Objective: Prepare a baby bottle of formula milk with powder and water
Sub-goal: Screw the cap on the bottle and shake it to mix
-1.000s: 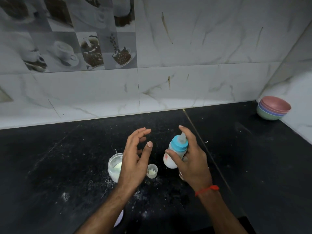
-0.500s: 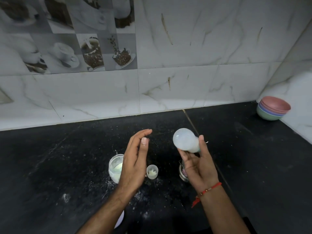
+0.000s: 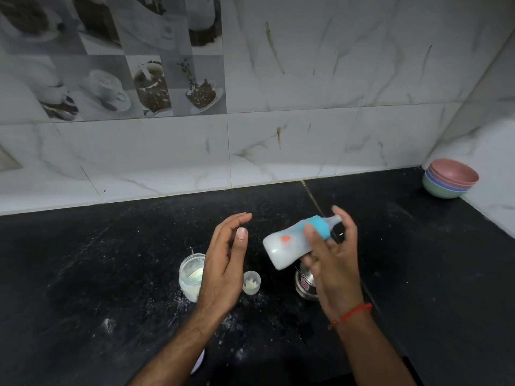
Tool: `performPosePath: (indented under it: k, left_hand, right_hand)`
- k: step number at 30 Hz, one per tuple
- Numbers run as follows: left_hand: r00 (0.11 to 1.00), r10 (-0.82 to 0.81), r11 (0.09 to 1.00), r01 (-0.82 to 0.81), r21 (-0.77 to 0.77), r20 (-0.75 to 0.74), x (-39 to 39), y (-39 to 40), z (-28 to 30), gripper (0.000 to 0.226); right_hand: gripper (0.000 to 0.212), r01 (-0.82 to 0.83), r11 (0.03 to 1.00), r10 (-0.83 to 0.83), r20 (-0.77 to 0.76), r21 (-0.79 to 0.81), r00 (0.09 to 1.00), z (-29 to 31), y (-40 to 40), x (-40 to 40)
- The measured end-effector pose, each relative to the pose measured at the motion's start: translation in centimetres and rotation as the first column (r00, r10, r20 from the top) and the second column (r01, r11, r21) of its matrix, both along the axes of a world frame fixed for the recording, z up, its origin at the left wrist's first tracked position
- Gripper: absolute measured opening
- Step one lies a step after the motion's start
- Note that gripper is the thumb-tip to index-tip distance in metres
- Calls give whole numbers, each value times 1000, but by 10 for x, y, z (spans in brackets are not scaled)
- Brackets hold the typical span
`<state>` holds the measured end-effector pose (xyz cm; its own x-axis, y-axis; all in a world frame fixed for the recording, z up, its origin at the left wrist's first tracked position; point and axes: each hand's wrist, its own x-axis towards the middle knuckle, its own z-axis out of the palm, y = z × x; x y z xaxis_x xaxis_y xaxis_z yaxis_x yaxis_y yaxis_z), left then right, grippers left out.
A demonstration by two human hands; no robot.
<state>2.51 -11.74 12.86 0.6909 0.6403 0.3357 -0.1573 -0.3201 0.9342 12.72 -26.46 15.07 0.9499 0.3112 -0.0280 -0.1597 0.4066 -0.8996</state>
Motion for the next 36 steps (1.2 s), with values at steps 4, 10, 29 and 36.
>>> performPosePath:
  k: [4, 10, 29, 36]
  left_hand:
    - [1000, 5, 1000, -5, 3, 1, -1, 0, 1, 35]
    - [1000, 8, 1000, -8, 6, -2, -1, -1, -1, 35]
    - [1000, -2, 1000, 2, -16, -12, 2, 4, -7, 32]
    - [1000, -6, 999, 7, 34, -31, 4, 5, -5, 31]
  right_hand:
    - [52, 75, 917, 162, -536, 393, 829, -1, -3, 6]
    - [71, 3, 950, 90, -284, 313, 954, 11, -2, -3]
    - [91, 319, 937, -87, 793, -140, 603, 12, 0, -13]
    - [81, 243, 834, 262, 743, -495, 615, -2, -9, -1]
